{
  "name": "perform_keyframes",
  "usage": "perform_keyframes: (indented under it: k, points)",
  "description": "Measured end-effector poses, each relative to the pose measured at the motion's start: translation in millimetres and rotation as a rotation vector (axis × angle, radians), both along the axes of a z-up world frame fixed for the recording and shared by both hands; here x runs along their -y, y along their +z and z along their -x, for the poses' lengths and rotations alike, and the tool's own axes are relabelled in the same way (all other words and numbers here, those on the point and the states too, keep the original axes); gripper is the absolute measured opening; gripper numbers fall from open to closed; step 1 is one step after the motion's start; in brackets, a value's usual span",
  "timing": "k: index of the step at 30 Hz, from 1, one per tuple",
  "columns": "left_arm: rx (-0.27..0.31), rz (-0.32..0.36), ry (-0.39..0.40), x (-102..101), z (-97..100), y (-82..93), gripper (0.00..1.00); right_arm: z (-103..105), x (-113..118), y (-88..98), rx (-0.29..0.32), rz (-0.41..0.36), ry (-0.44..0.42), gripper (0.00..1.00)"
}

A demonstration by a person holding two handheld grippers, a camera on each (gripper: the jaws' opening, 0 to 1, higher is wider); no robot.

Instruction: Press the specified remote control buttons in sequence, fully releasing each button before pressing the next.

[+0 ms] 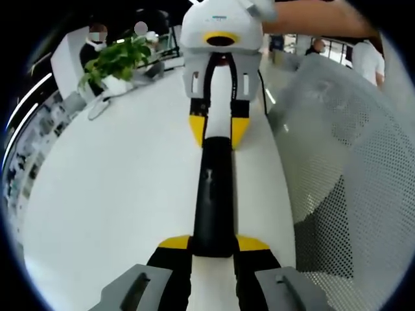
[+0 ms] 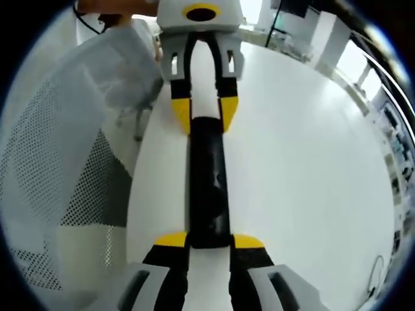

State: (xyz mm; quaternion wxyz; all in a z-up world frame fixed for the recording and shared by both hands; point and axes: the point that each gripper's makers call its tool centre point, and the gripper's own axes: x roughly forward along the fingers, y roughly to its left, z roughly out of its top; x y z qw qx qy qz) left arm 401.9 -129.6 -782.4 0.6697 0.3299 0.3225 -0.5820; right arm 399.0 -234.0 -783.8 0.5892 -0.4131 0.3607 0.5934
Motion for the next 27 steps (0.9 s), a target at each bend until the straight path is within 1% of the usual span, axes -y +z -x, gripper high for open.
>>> perform_keyframes:
  k: [6, 7, 10, 11, 12, 19, 27]
  points:
    - [0.002, -0.015, -0.001, -1, 1.0, 0.8, 0.23, 0, -1, 1.3, 0.002, -0.011, -0.002, 0.2]
    - [0.005, -0.018, 0.0, -3, -2.8, -2.2, 0.23, -1, -2, 2.3, 0.005, -0.015, -0.001, 0.2]
    - [0.007, -0.024, 0.005, -7, -6.2, -4.8, 0.23, -2, -3, 6.7, 0.011, -0.027, -0.003, 0.2]
    - [0.006, -0.023, 0.007, -5, -2.3, -0.1, 0.23, -2, -4, 6.8, 0.012, -0.027, -0.002, 0.2]
    - [0.006, -0.022, 0.008, -4, -1.8, 1.0, 0.23, -2, -3, 6.5, 0.013, -0.025, 0.0, 0.2]
    - [0.018, -0.019, 0.011, -5, -7.0, 3.6, 0.23, -6, -4, 10.5, 0.027, -0.025, 0.003, 0.2]
    - [0.035, -0.014, 0.017, -4, -15.4, 13.2, 0.23, -16, -4, 18.2, 0.047, -0.027, 0.005, 0.2]
